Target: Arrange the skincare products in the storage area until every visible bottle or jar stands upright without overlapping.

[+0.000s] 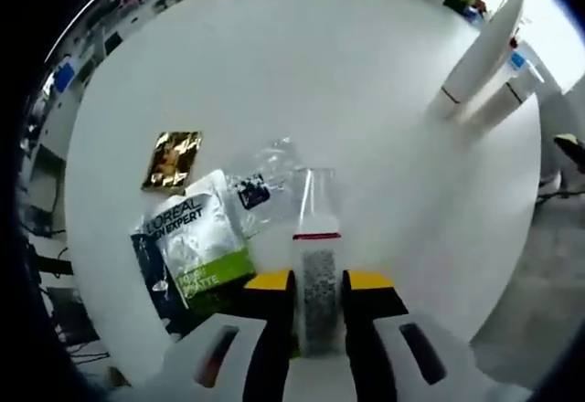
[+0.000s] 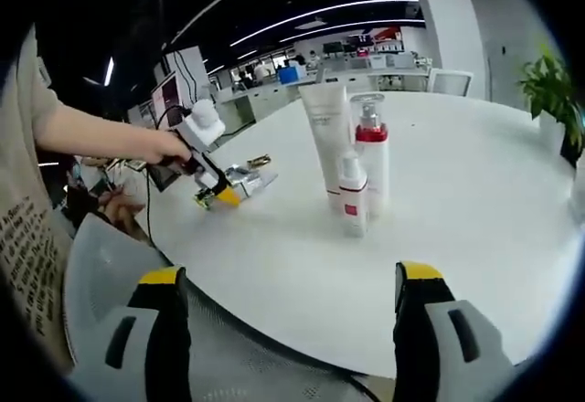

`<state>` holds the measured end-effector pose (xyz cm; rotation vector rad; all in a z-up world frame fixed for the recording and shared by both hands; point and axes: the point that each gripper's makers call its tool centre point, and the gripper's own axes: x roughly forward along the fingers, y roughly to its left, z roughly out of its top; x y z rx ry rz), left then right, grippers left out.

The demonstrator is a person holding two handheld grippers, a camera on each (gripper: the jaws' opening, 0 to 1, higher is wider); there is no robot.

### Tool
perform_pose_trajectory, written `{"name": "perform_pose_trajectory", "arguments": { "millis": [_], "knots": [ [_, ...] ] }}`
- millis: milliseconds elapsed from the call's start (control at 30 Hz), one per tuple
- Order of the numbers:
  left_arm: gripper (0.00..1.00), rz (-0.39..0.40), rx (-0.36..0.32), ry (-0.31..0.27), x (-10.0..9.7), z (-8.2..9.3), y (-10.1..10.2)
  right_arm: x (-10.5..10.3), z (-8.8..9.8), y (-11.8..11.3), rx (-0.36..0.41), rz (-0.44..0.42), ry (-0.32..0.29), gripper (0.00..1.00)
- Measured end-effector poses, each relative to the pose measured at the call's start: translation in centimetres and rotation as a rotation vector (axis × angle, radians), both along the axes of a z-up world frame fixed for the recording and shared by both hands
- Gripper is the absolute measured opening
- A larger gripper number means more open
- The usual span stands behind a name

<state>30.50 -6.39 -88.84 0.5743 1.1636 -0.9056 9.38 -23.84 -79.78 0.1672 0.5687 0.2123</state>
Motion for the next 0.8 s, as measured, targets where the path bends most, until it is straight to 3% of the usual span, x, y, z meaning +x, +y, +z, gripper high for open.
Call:
{"name": "perform_pose_trajectory", "arguments": {
  "millis": [233, 467, 600, 700, 800],
  "knots": [
    [0.16, 0.063, -0.141, 0.034, -0.8, 1.9, -1.1, 0.0, 0.1, 0.1, -0.001, 0.008, -0.004, 0.93],
    [0.16, 0.168, -0.346, 0.139, -3.0, 4.7, -2.4, 0.0, 0.1, 0.2, 0.007, 0.012, -0.007, 0.94],
    [0.16, 0.178, -0.405, 0.162, -3.9, 5.7, -2.7, -0.1, 0.1, 0.6, 0.016, 0.026, -0.006, 0.93],
    [0.16, 0.198, -0.488, 0.198, -5.0, 7.1, -3.4, -0.2, 0.0, 0.9, 0.038, 0.039, -0.001, 0.92],
    [0.16, 0.191, -0.498, 0.201, -5.7, 7.5, -3.3, -0.2, 0.1, 1.2, 0.064, 0.043, -0.006, 0.92]
  ]
}}
